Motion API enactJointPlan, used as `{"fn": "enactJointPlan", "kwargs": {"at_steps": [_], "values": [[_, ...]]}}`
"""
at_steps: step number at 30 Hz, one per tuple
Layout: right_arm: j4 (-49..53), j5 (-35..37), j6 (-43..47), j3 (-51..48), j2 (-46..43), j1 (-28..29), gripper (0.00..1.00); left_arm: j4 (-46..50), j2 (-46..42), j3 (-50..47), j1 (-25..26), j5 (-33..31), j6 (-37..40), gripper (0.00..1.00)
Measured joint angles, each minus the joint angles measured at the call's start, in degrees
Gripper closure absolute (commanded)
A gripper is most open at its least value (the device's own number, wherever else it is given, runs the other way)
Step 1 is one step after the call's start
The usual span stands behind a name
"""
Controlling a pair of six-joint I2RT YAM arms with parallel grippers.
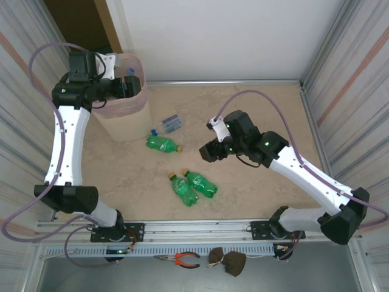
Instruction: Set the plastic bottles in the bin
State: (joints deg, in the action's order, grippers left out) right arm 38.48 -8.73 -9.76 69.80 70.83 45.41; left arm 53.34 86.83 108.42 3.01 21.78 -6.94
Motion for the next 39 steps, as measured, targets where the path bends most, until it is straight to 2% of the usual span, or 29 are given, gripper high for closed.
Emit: {"fn": "enactJointPlan", "kwargs": {"at_steps": [8, 14, 25, 39], "values": [[7.5, 2.9, 0.0, 0.0, 3.7, 7.4, 0.30, -8.2, -7.6, -10.6, 0.0, 3.8, -4.6, 0.21], [7.9, 3.8, 0.0, -4.3, 5.3, 10.7, 0.29, -15.2, -13.9, -18.4, 0.0, 5.7, -8.5, 0.20], [4.2, 4.0, 1.3, -9.3, 10.6, 11.6, 0.25, -23.2, -23.0, -26.9, 0.0, 6.1, -12.5, 0.17], [-1.1, 3.9, 4.6, -11.7, 17.7, 11.1, 0.25, -26.7, -23.3, -29.8, 0.3, 7.0, -14.3, 0.16]]}}
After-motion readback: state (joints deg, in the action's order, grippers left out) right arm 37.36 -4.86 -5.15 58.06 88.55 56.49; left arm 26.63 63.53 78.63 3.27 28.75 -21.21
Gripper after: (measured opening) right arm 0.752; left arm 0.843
